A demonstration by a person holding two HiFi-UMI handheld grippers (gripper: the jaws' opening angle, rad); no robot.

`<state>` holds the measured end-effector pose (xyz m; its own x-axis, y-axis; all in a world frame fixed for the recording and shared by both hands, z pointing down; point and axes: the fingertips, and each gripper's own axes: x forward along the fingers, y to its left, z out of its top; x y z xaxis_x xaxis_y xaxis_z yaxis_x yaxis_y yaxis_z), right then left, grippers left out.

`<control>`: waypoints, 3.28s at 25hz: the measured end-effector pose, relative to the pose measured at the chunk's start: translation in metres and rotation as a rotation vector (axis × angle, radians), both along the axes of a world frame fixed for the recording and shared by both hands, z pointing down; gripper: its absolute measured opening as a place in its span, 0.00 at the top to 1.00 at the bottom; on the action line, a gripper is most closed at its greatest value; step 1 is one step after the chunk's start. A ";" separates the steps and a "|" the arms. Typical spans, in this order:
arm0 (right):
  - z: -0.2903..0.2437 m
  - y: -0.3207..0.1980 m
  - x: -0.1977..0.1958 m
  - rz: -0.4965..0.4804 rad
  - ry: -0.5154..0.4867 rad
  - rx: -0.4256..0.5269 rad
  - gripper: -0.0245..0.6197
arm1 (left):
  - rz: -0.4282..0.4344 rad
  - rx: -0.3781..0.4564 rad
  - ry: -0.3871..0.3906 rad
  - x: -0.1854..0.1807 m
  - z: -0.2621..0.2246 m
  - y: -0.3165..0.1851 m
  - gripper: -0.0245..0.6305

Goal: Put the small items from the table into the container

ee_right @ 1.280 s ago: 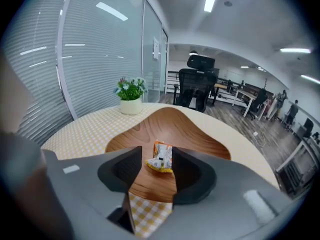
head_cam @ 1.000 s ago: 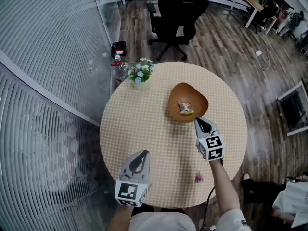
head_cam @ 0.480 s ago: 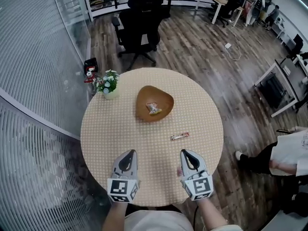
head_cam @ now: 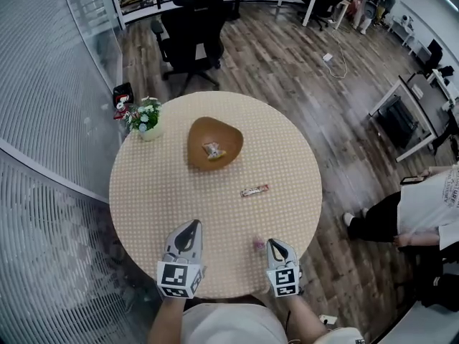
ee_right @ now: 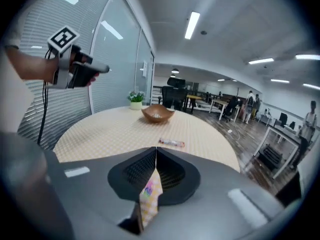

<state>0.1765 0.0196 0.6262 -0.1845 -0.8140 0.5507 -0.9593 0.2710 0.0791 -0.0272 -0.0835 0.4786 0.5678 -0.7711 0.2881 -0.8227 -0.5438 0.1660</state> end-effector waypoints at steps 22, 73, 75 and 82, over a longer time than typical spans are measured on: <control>0.146 0.014 -0.012 0.062 -0.005 -0.432 0.62 | -0.071 -0.018 0.000 -0.042 0.001 0.012 0.96; 0.024 -0.382 -0.145 -0.214 -0.018 -0.189 0.69 | -0.229 -0.092 -0.001 -0.096 0.054 -0.117 0.96; 0.034 -0.389 -0.149 -0.207 -0.015 -0.198 0.69 | -0.241 -0.101 -0.002 -0.104 0.059 -0.117 0.96; 0.058 -0.395 -0.159 -0.219 -0.042 -0.199 0.63 | -0.264 -0.121 -0.010 -0.123 0.071 -0.114 0.96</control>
<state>0.0175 -0.3754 0.6846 -0.3694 -0.6294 0.6837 -0.8778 0.4779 -0.0344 -0.1497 -0.1978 0.5498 0.3489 -0.8515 0.3914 -0.9350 -0.2878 0.2074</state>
